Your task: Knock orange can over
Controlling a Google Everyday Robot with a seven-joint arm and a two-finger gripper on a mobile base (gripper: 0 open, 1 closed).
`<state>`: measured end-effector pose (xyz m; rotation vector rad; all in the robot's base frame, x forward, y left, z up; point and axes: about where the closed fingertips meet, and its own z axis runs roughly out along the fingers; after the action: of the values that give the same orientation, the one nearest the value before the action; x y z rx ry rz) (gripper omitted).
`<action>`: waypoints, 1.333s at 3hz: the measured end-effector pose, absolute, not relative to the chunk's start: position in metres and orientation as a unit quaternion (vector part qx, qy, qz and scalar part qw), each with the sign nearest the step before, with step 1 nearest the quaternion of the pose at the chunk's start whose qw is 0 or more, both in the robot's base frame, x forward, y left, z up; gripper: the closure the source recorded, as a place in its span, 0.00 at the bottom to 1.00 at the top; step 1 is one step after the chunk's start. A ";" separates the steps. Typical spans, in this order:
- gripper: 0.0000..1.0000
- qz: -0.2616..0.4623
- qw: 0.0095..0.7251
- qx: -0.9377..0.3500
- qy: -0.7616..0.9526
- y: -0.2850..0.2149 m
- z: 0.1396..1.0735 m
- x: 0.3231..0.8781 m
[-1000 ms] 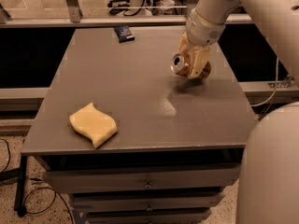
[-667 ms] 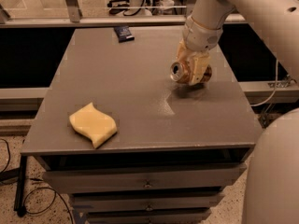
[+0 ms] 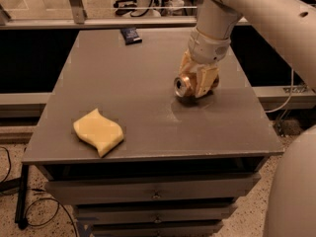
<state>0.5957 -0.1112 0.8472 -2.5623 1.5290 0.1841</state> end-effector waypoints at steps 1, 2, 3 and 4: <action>0.00 0.074 0.074 -0.855 0.509 -0.111 0.844 0.589; 0.00 0.080 0.073 -0.854 0.509 -0.111 0.842 0.585; 0.00 0.085 0.071 -0.854 0.509 -0.112 0.840 0.582; 0.00 0.088 0.071 -0.852 0.512 -0.113 0.838 0.580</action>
Offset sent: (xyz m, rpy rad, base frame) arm -0.0337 -0.0097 -0.0037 -0.0093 0.1098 0.0187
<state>0.5796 -0.1131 0.8382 -2.5622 1.5385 0.2634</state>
